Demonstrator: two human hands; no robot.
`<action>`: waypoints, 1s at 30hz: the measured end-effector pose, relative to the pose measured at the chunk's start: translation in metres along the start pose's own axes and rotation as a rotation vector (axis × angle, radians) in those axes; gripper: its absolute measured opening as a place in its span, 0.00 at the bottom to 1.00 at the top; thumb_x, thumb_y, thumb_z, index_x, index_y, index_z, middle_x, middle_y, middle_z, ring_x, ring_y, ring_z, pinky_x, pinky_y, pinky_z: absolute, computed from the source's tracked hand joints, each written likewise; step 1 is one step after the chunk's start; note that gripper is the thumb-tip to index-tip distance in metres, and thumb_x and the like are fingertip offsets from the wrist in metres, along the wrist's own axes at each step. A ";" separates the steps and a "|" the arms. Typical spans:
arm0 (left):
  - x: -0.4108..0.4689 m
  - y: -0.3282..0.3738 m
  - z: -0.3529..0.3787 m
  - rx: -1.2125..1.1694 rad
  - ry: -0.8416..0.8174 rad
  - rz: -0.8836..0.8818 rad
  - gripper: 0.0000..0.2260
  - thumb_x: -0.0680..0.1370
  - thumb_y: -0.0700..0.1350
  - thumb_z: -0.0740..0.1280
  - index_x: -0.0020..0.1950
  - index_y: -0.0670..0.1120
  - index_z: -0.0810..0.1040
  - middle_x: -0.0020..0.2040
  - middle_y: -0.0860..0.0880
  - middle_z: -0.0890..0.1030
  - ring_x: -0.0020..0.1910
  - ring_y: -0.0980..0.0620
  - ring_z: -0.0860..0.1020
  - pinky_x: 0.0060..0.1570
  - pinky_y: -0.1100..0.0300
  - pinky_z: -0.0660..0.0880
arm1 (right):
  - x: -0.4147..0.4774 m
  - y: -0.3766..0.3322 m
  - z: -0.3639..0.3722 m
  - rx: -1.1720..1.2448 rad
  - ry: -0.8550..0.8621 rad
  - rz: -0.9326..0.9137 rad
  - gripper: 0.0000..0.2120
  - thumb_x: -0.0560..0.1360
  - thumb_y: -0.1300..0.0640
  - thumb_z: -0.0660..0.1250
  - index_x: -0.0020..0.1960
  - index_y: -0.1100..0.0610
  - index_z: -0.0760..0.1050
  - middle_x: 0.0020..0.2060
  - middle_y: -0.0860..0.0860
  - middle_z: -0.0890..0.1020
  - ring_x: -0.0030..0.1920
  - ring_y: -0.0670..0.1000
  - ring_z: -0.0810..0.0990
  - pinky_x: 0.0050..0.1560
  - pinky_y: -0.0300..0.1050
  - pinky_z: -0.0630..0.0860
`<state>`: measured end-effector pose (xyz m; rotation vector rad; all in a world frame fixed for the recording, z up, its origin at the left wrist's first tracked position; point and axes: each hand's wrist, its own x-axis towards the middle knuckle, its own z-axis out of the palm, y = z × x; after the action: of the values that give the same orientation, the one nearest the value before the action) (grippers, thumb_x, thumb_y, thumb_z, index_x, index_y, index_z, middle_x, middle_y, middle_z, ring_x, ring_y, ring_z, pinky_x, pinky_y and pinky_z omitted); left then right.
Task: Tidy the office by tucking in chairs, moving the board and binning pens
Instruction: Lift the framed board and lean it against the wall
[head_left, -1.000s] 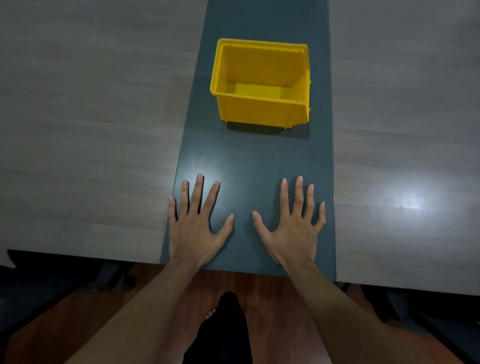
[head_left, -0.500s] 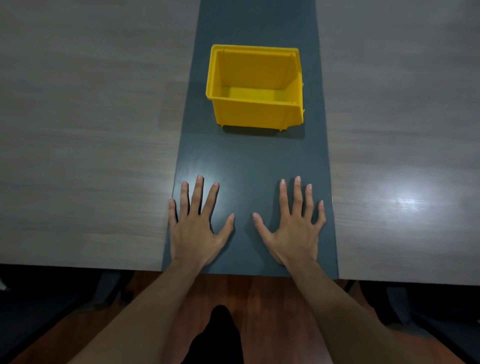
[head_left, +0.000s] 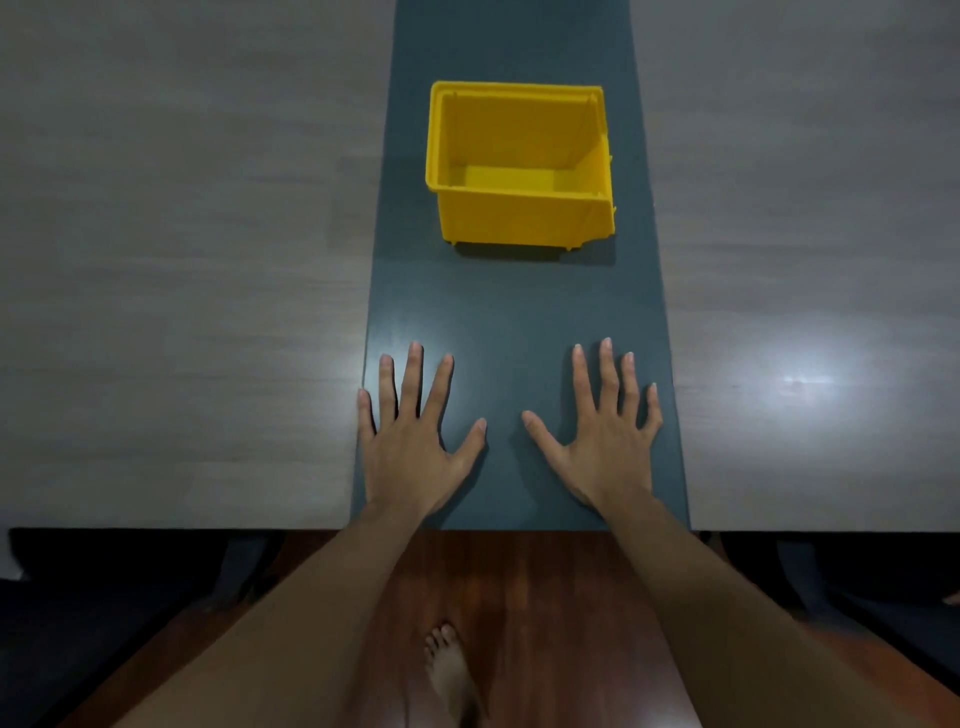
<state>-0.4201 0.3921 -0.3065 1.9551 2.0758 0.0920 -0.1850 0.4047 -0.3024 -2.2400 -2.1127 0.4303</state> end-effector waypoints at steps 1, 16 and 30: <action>0.001 -0.003 -0.007 -0.025 -0.059 0.008 0.40 0.80 0.74 0.54 0.87 0.63 0.41 0.88 0.55 0.36 0.87 0.45 0.36 0.82 0.38 0.38 | 0.002 0.001 -0.009 0.020 -0.074 -0.001 0.49 0.79 0.19 0.53 0.88 0.40 0.34 0.88 0.46 0.33 0.88 0.56 0.34 0.85 0.66 0.38; -0.115 -0.015 -0.196 -0.517 -0.195 -0.073 0.38 0.79 0.75 0.59 0.85 0.56 0.64 0.83 0.51 0.69 0.81 0.49 0.67 0.80 0.44 0.65 | -0.099 -0.032 -0.185 0.257 -0.289 -0.083 0.44 0.81 0.27 0.62 0.88 0.51 0.58 0.86 0.53 0.63 0.88 0.56 0.52 0.85 0.65 0.59; -0.250 0.004 -0.250 -0.629 0.108 -0.331 0.31 0.83 0.64 0.65 0.83 0.52 0.68 0.79 0.52 0.73 0.77 0.49 0.71 0.75 0.48 0.70 | -0.152 -0.060 -0.237 0.385 -0.285 -0.367 0.44 0.79 0.26 0.64 0.85 0.53 0.65 0.84 0.51 0.69 0.87 0.56 0.58 0.84 0.63 0.62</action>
<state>-0.4690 0.1836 -0.0257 1.2466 2.0643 0.6975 -0.1972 0.2991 -0.0348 -1.6214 -2.2560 1.0727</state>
